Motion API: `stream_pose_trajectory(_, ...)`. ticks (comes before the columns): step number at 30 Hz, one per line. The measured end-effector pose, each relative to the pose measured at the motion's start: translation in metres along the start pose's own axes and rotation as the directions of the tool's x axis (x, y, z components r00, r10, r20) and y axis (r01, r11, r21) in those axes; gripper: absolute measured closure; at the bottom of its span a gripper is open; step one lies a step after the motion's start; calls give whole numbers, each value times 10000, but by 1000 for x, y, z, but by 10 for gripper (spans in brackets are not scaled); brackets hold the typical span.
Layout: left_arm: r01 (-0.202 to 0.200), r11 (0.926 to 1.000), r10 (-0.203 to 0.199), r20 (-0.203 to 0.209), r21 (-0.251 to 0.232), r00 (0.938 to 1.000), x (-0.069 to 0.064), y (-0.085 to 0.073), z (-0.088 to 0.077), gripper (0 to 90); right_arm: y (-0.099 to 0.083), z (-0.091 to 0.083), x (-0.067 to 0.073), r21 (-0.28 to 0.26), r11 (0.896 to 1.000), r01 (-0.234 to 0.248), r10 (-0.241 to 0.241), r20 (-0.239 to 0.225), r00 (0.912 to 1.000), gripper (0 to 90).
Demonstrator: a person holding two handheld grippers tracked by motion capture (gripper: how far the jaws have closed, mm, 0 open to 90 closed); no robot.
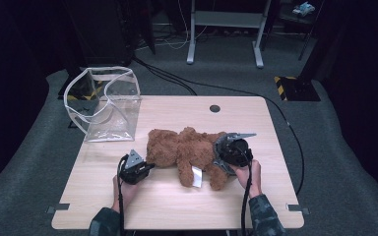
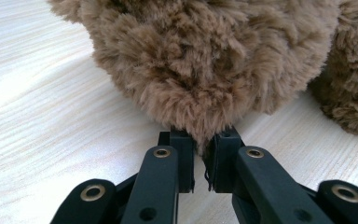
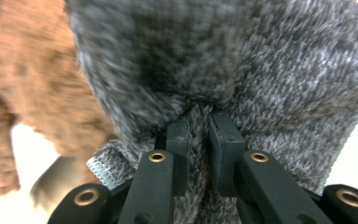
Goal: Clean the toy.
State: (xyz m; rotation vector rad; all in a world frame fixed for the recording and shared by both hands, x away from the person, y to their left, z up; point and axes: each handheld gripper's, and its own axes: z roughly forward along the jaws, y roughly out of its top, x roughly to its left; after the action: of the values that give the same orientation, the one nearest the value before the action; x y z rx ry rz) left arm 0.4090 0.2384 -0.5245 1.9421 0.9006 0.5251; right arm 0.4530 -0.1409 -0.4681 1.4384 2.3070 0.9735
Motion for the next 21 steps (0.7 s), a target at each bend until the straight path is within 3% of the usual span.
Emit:
stream_pose_trajectory(9, 18, 10000, -18, 7, 4, 10000, 0, 0, 0, 828, 2, 26, -15, 831, 9964, -181, 155, 327, 9993, 798)
stream_pose_trajectory(12, 0, 10000, 0, 7, 15, 10000, 0, 0, 0, 828, 7, 18, -17, 510, 9987, -59, 27, 629, 9980, 798)
stream_pose_trajectory(16, -17, 10000, 17, 19, 35, 10000, 0, 0, 0, 828, 19, -3, -16, -492, 9988, 55, -20, 714, 9974, 796)
stream_pose_trajectory(18, 8, 10000, -8, 42, 59, 10000, 0, 0, 0, 828, 25, -3, -15, -469, 9987, 176, -147, 605, 9981, 796)
stream_pose_trajectory(21, -18, 10000, 18, 14, 33, 10000, 0, 0, 0, 828, 27, 16, -17, 9, 10000, 74, -75, 595, 9982, 796)
